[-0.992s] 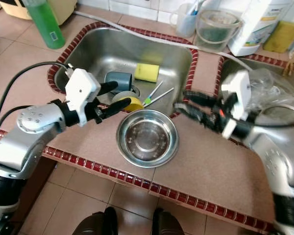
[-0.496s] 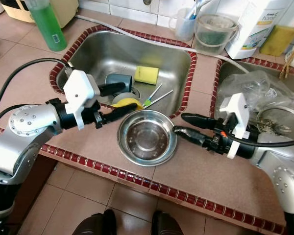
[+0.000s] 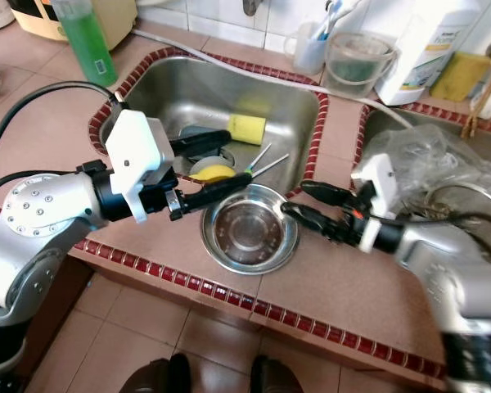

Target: Kitchen organization

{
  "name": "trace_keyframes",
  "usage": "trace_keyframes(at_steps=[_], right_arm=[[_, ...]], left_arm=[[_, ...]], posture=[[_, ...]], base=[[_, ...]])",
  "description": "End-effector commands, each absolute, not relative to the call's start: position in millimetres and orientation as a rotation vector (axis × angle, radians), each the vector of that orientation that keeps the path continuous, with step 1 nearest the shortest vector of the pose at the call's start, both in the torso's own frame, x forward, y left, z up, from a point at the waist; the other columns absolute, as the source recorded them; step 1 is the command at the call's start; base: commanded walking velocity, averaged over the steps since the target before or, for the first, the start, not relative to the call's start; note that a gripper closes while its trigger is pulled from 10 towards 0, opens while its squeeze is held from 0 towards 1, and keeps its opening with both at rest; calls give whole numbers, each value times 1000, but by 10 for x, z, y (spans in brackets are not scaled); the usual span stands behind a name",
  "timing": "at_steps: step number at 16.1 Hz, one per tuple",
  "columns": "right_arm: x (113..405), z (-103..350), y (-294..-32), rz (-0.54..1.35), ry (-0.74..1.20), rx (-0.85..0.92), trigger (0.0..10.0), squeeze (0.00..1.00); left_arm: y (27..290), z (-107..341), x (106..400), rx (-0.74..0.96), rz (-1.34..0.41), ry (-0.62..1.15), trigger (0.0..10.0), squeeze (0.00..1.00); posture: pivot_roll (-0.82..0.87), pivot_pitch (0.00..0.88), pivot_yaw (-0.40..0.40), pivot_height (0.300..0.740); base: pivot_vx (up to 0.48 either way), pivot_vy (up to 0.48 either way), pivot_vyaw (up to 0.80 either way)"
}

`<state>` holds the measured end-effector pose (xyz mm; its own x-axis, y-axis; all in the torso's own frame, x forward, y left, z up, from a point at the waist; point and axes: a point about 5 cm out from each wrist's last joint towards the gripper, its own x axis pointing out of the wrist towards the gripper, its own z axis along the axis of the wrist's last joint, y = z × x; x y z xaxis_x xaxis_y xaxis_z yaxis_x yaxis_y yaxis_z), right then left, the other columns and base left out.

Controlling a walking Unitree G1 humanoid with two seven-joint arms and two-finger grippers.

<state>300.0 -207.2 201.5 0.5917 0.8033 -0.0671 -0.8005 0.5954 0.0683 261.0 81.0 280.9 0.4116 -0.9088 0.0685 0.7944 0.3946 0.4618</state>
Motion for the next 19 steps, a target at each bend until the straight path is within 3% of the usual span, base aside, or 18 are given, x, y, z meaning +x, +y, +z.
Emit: trace_keyframes(at_steps=[1, 7, 13, 14, 15, 19], right_arm=[[3035, 1963, -2045, 948, 111, 38, 10000, 0], [3144, 1813, -1896, 1027, 171, 156, 10000, 0], [3048, 1682, -1979, 1085, 357, 226, 10000, 0], [3038, 1671, -2019, 1067, 391, 247, 5843, 0], [3022, 1689, -2035, 1082, 384, 263, 0, 0], [3014, 1742, -2084, 1077, 370, 321, 0, 0]], left_arm=[[765, 2753, 2552, 381, -1130, -314, 10000, 0], [725, 2502, 2482, 374, -1164, -210, 10000, 0], [730, 2544, 2482, 373, -1153, -219, 10000, 0], [731, 2555, 2487, 372, -1148, -219, 10000, 0], [734, 2557, 2490, 372, -1145, -220, 10000, 0], [733, 2582, 2508, 369, -1139, -226, 10000, 0]], posture=[[-71, 197, -58, 740], [-61, 220, -54, 740], [-60, 240, -53, 740], [-60, 244, -53, 740], [-62, 242, -51, 740], [-67, 249, -48, 740]], base=[[0, 0, 0], [0, 0, 0], [0, 0, 0], [0, 0, 0], [0, 0, 0], [0, 0, 0]])
